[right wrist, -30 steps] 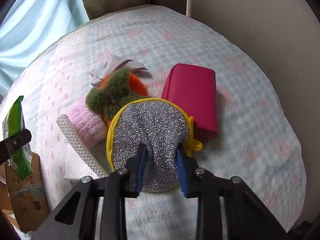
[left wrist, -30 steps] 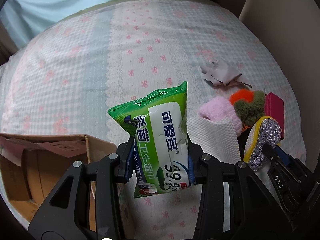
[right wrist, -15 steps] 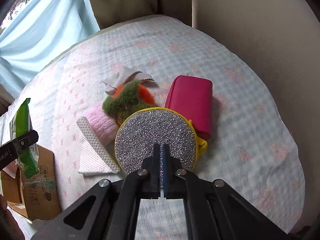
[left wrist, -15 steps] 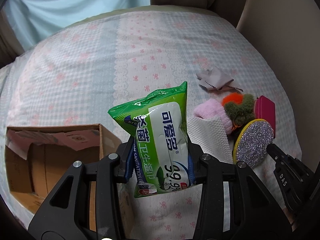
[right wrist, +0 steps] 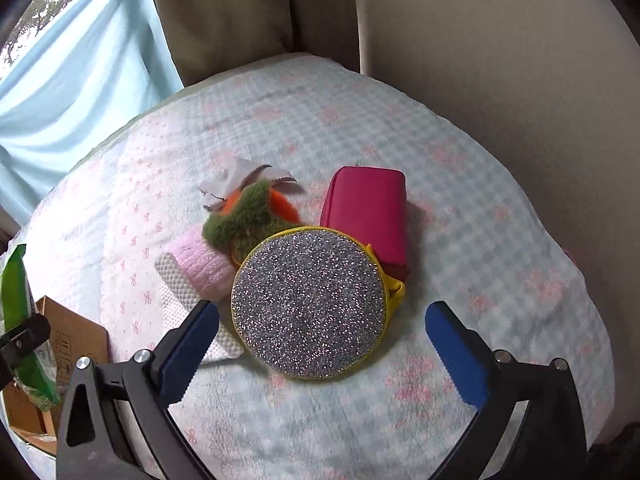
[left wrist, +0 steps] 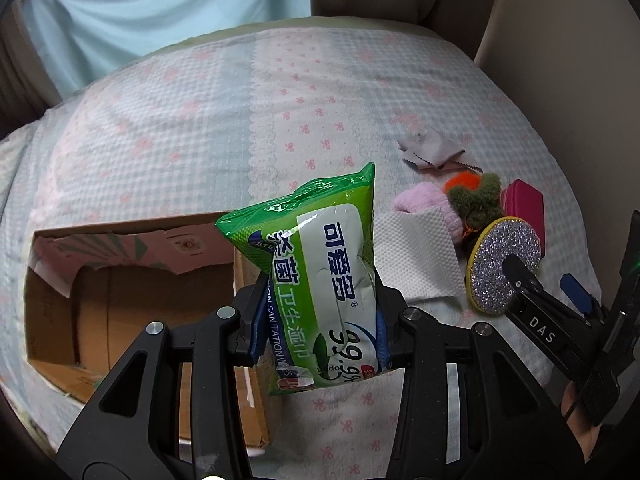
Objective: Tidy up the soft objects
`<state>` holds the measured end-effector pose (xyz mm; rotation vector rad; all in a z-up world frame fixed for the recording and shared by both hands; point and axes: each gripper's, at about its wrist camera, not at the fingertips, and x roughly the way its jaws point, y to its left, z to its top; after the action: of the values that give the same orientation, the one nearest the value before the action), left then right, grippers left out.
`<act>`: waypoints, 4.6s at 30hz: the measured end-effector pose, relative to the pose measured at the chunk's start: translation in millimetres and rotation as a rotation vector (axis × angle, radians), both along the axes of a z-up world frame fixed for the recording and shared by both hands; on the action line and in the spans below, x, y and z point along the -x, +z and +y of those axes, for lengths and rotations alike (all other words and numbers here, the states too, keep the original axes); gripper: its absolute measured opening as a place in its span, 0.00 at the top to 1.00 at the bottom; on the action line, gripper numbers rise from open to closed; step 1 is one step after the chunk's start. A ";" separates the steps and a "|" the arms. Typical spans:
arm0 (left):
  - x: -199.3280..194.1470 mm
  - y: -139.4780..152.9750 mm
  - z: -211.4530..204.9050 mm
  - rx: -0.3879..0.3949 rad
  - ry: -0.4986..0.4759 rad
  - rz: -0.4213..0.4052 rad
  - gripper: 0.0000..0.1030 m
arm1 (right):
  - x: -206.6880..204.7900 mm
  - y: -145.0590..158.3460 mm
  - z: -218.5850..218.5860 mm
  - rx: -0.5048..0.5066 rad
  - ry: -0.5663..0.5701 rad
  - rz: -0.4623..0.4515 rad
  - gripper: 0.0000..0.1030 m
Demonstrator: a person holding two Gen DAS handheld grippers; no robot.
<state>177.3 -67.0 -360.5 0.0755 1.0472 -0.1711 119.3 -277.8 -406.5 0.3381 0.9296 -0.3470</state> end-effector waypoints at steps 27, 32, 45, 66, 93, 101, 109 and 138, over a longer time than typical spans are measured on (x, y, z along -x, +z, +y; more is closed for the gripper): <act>2.7 -13.9 8.0 0.025 -0.041 -0.001 0.64 | -50.3 -64.9 0.9 0.054 -0.099 0.104 0.44; 4.3 -15.0 6.4 0.026 -0.049 0.001 0.64 | -46.0 -66.7 1.1 0.046 -0.077 0.099 0.59; 12.2 6.8 1.1 0.037 -0.043 -0.036 0.64 | 1.8 -27.2 -1.1 0.025 -0.074 0.007 0.59; 24.8 147.2 157.1 0.015 0.217 -0.151 0.64 | -12.0 189.2 124.2 0.054 0.359 -0.094 0.59; -34.1 -39.2 270.2 -0.113 -0.054 0.266 0.64 | -78.6 40.7 334.3 -0.122 0.493 0.338 0.49; -34.5 -35.9 268.2 -0.091 -0.115 0.239 0.00 | -90.3 31.3 323.6 -0.198 0.454 0.302 0.00; -21.1 -28.5 270.6 -0.084 -0.119 0.233 0.00 | -87.9 24.8 314.8 -0.168 0.421 0.312 0.00; 37.8 145.4 231.9 0.030 0.026 0.001 0.00 | 7.9 211.0 243.2 0.033 0.437 0.081 0.00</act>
<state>139.5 164.9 -215.2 0.0345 1.0458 -0.1635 111.4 -34.5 -195.4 0.0841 1.0476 0.0259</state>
